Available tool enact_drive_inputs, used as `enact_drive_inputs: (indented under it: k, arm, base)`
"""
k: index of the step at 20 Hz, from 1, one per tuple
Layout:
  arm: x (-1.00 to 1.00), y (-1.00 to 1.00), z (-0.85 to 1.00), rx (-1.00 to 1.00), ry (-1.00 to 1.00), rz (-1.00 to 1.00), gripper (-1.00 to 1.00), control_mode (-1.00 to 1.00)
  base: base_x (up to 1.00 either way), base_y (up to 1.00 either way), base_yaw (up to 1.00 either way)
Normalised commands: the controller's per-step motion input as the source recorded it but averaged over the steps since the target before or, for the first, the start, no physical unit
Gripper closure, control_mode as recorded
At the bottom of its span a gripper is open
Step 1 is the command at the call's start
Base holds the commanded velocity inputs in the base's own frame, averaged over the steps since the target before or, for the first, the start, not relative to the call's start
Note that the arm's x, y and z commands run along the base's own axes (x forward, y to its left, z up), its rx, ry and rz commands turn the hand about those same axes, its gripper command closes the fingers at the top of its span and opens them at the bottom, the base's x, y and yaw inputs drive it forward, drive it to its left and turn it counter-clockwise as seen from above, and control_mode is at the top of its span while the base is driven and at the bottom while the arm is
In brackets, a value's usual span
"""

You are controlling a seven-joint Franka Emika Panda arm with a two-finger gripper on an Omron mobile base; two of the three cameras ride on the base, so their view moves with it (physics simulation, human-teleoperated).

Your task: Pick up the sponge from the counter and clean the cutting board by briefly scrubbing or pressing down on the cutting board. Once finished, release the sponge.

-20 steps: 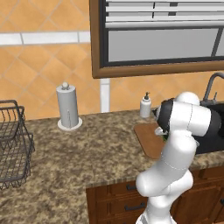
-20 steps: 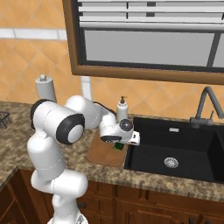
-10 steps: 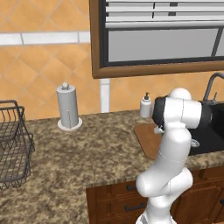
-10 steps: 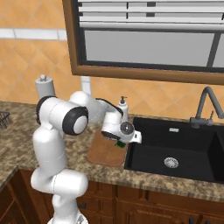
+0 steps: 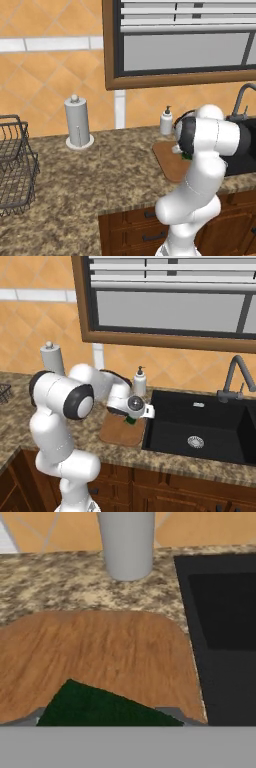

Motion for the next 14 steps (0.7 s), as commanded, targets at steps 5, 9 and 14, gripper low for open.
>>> enact_drive_inputs:
  k: [5, 9, 14]
  arm:
    - [-0.73, -0.09, -0.49, -0.09, 0.22, -0.11, 1.00, -1.00]
    - [-0.74, -0.17, -0.90, -0.17, 0.06, -0.17, 1.00, -1.00]
    - [-0.59, 0.73, 0.60, 0.03, -0.05, -0.06, 1.00, -1.00]
  base:
    - [0.00, 0.00, 0.00]
    - [0.00, 0.00, 0.00]
    - [0.00, 0.00, 0.00]
